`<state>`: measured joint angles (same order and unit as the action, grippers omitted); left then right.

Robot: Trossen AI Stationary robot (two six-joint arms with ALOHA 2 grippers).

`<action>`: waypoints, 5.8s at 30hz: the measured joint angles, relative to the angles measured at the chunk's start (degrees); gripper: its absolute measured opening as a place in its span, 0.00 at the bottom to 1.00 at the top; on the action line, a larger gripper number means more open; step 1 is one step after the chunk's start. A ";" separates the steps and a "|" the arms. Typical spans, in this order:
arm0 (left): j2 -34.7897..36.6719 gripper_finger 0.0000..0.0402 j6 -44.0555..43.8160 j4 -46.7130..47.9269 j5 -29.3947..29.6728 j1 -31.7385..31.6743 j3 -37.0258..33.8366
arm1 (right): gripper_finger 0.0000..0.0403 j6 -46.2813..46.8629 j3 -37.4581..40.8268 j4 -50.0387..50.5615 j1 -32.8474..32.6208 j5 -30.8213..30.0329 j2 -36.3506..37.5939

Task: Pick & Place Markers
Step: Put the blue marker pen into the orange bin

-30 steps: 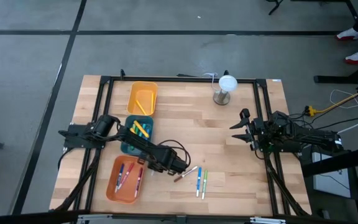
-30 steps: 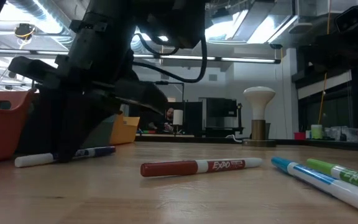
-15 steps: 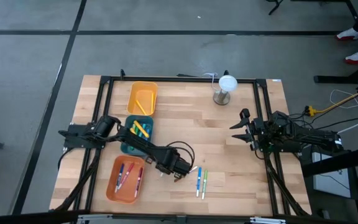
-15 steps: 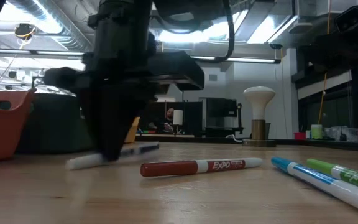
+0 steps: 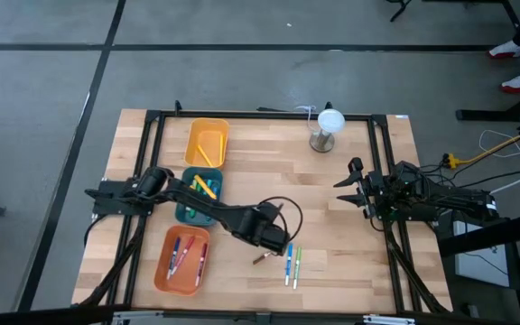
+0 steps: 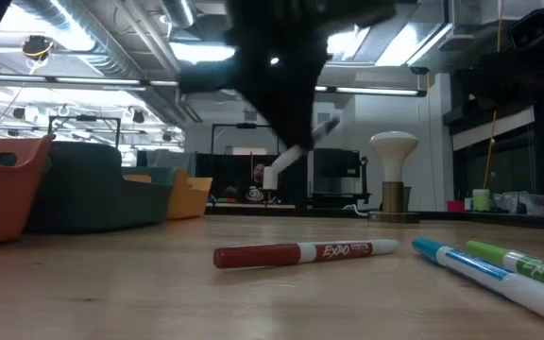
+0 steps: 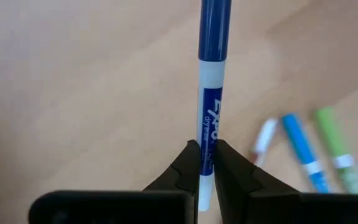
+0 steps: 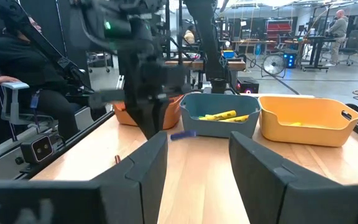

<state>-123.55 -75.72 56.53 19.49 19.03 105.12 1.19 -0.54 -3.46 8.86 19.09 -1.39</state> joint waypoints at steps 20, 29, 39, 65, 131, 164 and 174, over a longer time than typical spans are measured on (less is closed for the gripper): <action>0.12 0.06 11.21 0.42 9.08 0.13 12.02 | 0.42 0.00 0.01 0.00 0.00 0.00 0.00; 0.19 0.06 15.80 0.63 10.43 0.62 16.43 | 0.42 0.00 0.00 0.00 0.00 0.00 0.00; 0.25 0.06 23.20 0.71 15.64 2.09 21.97 | 0.42 0.00 0.00 0.00 0.01 -0.01 0.00; 2.52 0.06 27.02 10.07 23.97 2.58 29.90 | 0.42 0.00 0.00 0.00 0.00 0.00 0.01; 3.40 0.06 -5.12 33.49 1.53 17.64 29.83 | 0.42 -0.01 0.00 0.00 0.00 -0.02 0.00; 26.78 0.06 -20.38 33.49 2.01 22.92 -2.08 | 0.42 0.00 0.00 0.00 0.01 -0.02 0.01; 30.87 0.06 -31.41 33.46 1.95 27.61 -9.90 | 0.42 0.00 0.00 -0.01 0.01 0.00 0.00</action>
<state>-92.69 -107.13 89.99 21.43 46.63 95.23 1.19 -0.54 -3.47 8.87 19.09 -1.38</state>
